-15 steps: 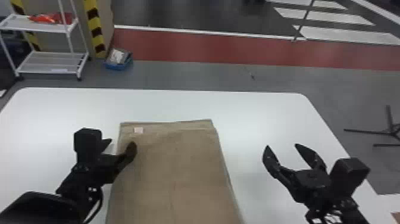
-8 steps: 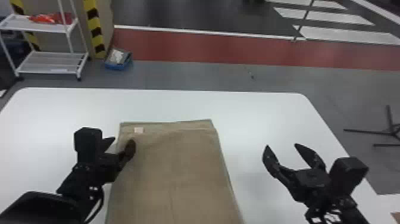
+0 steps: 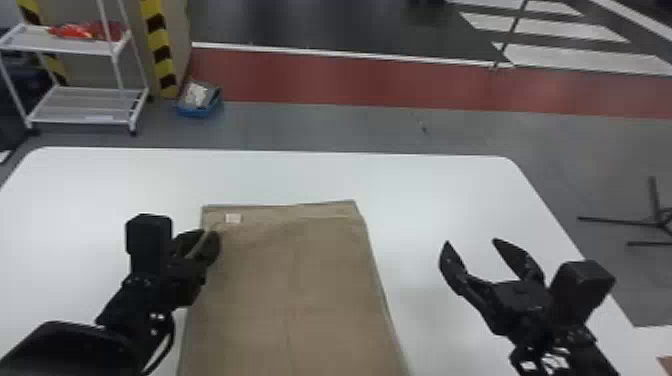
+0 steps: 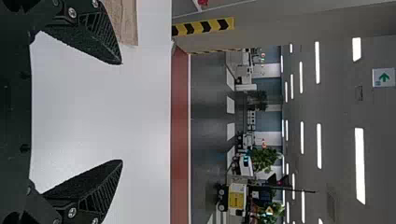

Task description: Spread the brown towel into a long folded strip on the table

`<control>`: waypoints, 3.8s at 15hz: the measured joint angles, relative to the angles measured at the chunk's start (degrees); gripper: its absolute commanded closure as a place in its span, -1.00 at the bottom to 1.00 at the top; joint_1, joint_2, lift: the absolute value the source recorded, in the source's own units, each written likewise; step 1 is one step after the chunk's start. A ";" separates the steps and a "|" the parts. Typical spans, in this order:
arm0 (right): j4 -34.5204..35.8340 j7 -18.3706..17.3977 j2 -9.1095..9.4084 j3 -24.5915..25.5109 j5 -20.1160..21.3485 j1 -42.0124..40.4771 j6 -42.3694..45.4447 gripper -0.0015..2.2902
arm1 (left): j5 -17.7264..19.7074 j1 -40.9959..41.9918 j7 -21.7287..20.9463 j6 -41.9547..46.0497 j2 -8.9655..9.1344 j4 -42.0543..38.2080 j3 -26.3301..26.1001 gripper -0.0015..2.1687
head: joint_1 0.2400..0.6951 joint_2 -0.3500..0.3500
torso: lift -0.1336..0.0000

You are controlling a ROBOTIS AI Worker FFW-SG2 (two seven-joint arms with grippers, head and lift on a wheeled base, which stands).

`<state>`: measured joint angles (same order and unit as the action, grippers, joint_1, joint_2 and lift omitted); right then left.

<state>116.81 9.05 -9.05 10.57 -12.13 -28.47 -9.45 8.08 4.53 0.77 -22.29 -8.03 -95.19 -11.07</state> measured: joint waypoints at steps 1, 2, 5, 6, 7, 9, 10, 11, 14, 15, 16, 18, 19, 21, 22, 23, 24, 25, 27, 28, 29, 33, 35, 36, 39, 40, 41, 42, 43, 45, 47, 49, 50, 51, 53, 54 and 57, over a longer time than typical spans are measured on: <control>0.00 0.00 0.00 -0.01 0.00 0.05 -0.01 -0.88 | 0.00 0.05 -0.13 0.00 -0.01 -0.08 0.00 -0.01 | 1.00 -0.48 | -0.79; 0.00 0.00 0.00 -0.02 0.00 0.07 -0.03 -0.88 | 0.00 0.10 -0.18 0.01 -0.02 -0.13 0.00 0.13 | 1.00 -0.48 | -0.79; 0.00 0.00 0.00 0.04 -0.07 0.08 -0.15 -0.88 | 0.05 0.14 0.08 0.21 0.05 -0.29 0.00 0.37 | 1.00 -0.48 | -0.79; 0.00 0.00 0.00 0.05 -0.11 0.09 -0.21 -0.88 | 0.14 0.22 0.22 0.43 0.09 -0.52 0.00 0.36 | 1.00 -0.48 | -0.79; 0.00 0.00 0.00 0.06 -0.19 0.09 -0.29 -0.88 | 0.17 0.44 0.48 0.65 0.11 -1.08 0.00 0.36 | 1.00 -0.48 | -0.79; 0.14 0.00 0.00 0.06 -0.25 0.08 -0.35 -0.88 | 0.09 1.59 1.45 0.96 0.11 -3.77 -0.14 0.36 | 1.00 -0.48 | -0.79; 0.26 0.00 0.00 0.09 -0.29 0.05 -0.35 -0.88 | -0.09 2.64 1.67 1.02 0.10 -5.94 -0.25 0.36 | 1.00 -0.49 | -0.79; 0.36 0.00 0.00 0.21 -0.35 0.01 -0.35 -0.88 | -0.39 4.26 1.73 0.98 0.04 -9.13 -0.52 0.36 | 1.00 -0.51 | -0.79; 0.44 -0.37 0.00 1.59 -1.24 -0.09 -0.22 -0.88 | -4.17 9.07 2.22 -0.38 -0.26 -18.12 -4.79 0.36 | 1.00 -0.71 | -0.79; 0.44 -0.56 0.00 2.24 -1.66 -0.09 -0.37 -0.88 | -6.44 9.76 2.80 -1.34 -0.32 -19.45 -7.80 0.34 | 1.00 -0.79 | -0.79; 0.40 -0.80 0.00 2.63 -1.93 -0.09 -0.40 -0.88 | -8.08 9.95 3.09 -2.25 -0.32 -19.66 -10.43 0.34 | 1.00 -0.87 | -0.79; 0.13 -1.22 0.00 2.93 -2.77 0.07 0.01 -0.88 | -11.20 9.84 4.31 -3.23 -0.13 -17.37 -16.12 -0.16 | 1.00 -1.00 | -0.79; 0.05 -1.27 0.00 2.95 -3.02 0.20 0.01 -0.88 | -12.33 9.46 4.66 -3.29 -0.03 -15.64 -18.60 -0.85 | 1.00 -1.00 | -0.79; 0.00 -1.32 0.00 2.96 -3.15 0.32 -0.30 -0.88 | -13.08 8.57 4.77 -3.20 0.06 -13.26 -21.60 -1.00 | 1.00 -1.00 | -0.79; -0.01 -1.32 -0.01 2.96 -3.16 0.37 -0.60 -0.88 | -13.14 8.35 4.96 -3.15 0.04 -12.92 -22.19 -1.00 | 1.00 -1.00 | -0.79; -0.09 -1.32 -0.06 2.96 -3.16 0.52 -1.12 -0.88 | -13.13 8.32 5.09 -3.07 -0.13 -13.02 -22.45 -0.97 | 1.00 -1.00 | -0.79; -0.28 -1.32 -0.13 2.96 -3.15 0.71 -1.59 -0.88 | -13.12 8.63 5.13 -2.98 -0.34 -13.75 -22.39 -0.97 | 1.00 -1.00 | -0.79; -0.48 -1.32 -0.16 2.96 -3.15 0.81 -1.89 -0.88 | -13.10 9.15 5.13 -2.88 -0.48 -14.51 -22.19 -0.97 | 1.00 -1.00 | -0.79; -0.97 -1.30 -0.17 2.60 -3.10 0.96 -2.36 -0.86 | -13.09 9.95 7.13 -1.98 -0.67 -15.60 -21.59 -0.97 | 1.00 -1.00 | -0.79; -1.10 -1.22 -0.12 2.02 -2.96 1.11 -2.41 -0.82 | -13.09 10.07 9.33 -0.89 -0.80 -15.66 -21.12 -0.97 | 1.00 -1.00 | -0.79; -1.27 -0.99 -0.03 0.77 -2.79 1.38 -2.35 -0.81 | -13.05 10.22 12.77 1.48 -1.07 -15.46 -20.28 -0.97 | 1.00 -1.00 | -0.79; -3.34 5.96 -0.12 -7.74 -0.41 4.76 -2.89 -0.70 | -10.62 11.34 20.24 12.52 -1.53 -14.77 -13.46 -0.96 | 1.00 -0.48 | -0.79; -6.91 8.33 -0.17 -11.45 1.67 7.52 -3.75 -0.70 | -9.23 12.50 19.88 17.56 -1.54 -14.88 -10.36 -0.96 | 1.00 -0.26 | -0.79; -8.65 8.76 -0.17 -13.12 2.80 8.48 -4.06 -0.70 | -8.69 12.95 19.37 19.31 -1.55 -14.82 -9.35 -0.96 | 1.00 -0.19 | -0.79; -13.88 10.94 -0.18 -17.47 4.42 11.72 -4.80 -0.67 | -8.05 13.42 18.51 20.35 -1.65 -14.13 -8.44 -0.96 | 1.00 0.00 | -0.79; -15.70 11.49 -0.18 -19.05 4.63 13.12 -5.30 -0.58 | -7.94 13.46 17.97 20.38 -1.70 -13.88 -8.34 -0.96 | 1.00 0.05 | -0.79; -16.92 11.61 -0.15 -20.35 4.80 14.12 -5.57 -0.58 | -7.87 13.48 17.59 20.38 -1.72 -13.63 -8.24 -0.96 | 1.00 0.11 | -0.79; -17.89 11.56 -0.03 -21.67 5.12 14.97 -5.80 -0.56 | -7.83 13.49 17.42 20.39 -1.72 -13.34 -8.12 -0.96 | 1.00 0.15 | -0.79; -18.40 11.44 0.09 -22.70 5.52 15.51 -5.91 -0.53 | -7.79 13.49 17.40 20.39 -1.72 -13.14 -8.04 -0.96 | 1.00 0.18 | -0.79; -18.77 10.95 0.25 -23.81 6.40 16.01 -6.12 -0.53 | -7.74 13.49 17.42 20.39 -1.73 -12.98 -7.98 -0.96 | 1.00 0.23 | -0.79; -18.93 10.39 0.39 -24.15 7.16 16.16 -6.82 -0.54 | -7.73 13.49 17.42 20.39 -1.73 -12.81 -7.93 -0.96 | 1.00 0.23 | -0.79; -18.91 10.00 0.44 -24.24 7.20 16.10 -7.06 -0.54 | -7.69 13.42 17.13 20.39 -1.74 -12.44 -7.85 -0.96 | 1.00 0.23 | -0.79; -18.77 9.81 0.44 -24.27 7.15 16.03 -6.97 -0.54 | -7.63 13.30 17.07 20.39 -1.74 -12.23 -7.83 -0.96 | 1.00 0.23 | -0.79; -18.57 9.68 0.44 -24.28 7.13 16.00 -6.91 -0.54 | -7.57 13.20 17.06 20.39 -1.73 -12.02 -7.82 -0.96 | 1.00 0.23 | -0.79; -18.29 9.49 0.44 -24.33 7.12 15.99 -6.88 -0.54 | -7.55 13.10 17.05 20.39 -1.73 -11.80 -7.82 -0.96 | 1.00 0.23 | -0.79; -18.06 9.31 0.44 -24.35 7.12 15.99 -6.87 -0.53 | -7.55 13.07 17.01 20.39 -1.73 -11.69 -7.82 -0.96 | 1.00 0.23 | -0.79; -17.23 8.86 0.44 -24.37 7.12 16.02 -7.57 -0.13 | -7.52 12.96 16.63 20.39 -1.73 -11.38 -7.84 -0.96 | 1.00 0.23 | -0.79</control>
<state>99.58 17.92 -8.61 -13.79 -5.01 -12.45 -17.02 0.56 17.49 17.40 -1.89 -9.76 -106.57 -18.91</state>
